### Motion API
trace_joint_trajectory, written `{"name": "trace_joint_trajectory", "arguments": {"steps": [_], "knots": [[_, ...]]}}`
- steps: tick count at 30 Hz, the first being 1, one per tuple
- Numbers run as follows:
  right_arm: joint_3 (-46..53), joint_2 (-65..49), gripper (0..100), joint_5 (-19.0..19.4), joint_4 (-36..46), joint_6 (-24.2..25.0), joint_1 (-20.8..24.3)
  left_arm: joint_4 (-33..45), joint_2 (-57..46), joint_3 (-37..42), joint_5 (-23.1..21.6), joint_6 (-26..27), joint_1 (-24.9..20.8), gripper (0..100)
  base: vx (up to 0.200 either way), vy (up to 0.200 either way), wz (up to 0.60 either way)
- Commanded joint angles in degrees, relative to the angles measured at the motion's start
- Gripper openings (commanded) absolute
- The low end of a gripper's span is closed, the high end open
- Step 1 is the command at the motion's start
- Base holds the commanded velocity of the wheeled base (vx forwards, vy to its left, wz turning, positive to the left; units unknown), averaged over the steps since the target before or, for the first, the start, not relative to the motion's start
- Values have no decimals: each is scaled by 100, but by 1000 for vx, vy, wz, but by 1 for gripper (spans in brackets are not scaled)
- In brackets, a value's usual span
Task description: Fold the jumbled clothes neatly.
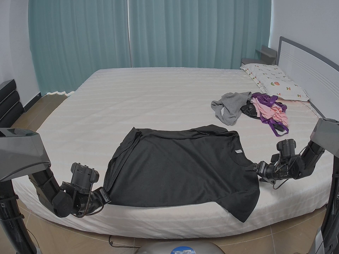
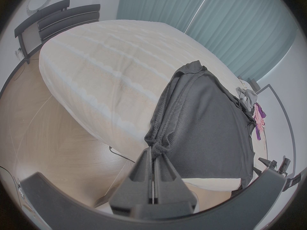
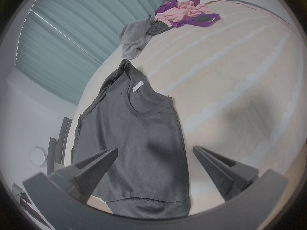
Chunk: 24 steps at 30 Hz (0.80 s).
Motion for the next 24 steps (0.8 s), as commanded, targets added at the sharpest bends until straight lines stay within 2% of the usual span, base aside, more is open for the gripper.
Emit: {"name": "trace_joint_trajectory", "arguments": {"steps": [1,12,24], "knots": [[-36,157,0,8,10,-37,6,-6,1,1,1,-5,0,0,0,0,0],[-441,271,0,-45,1,25,-12,3,-43,1,1,-5,0,0,0,0,0],[-1513,464,0,-88,-16,42,24,-6,-25,-34,-8,-31,0,0,0,0,0]]}}
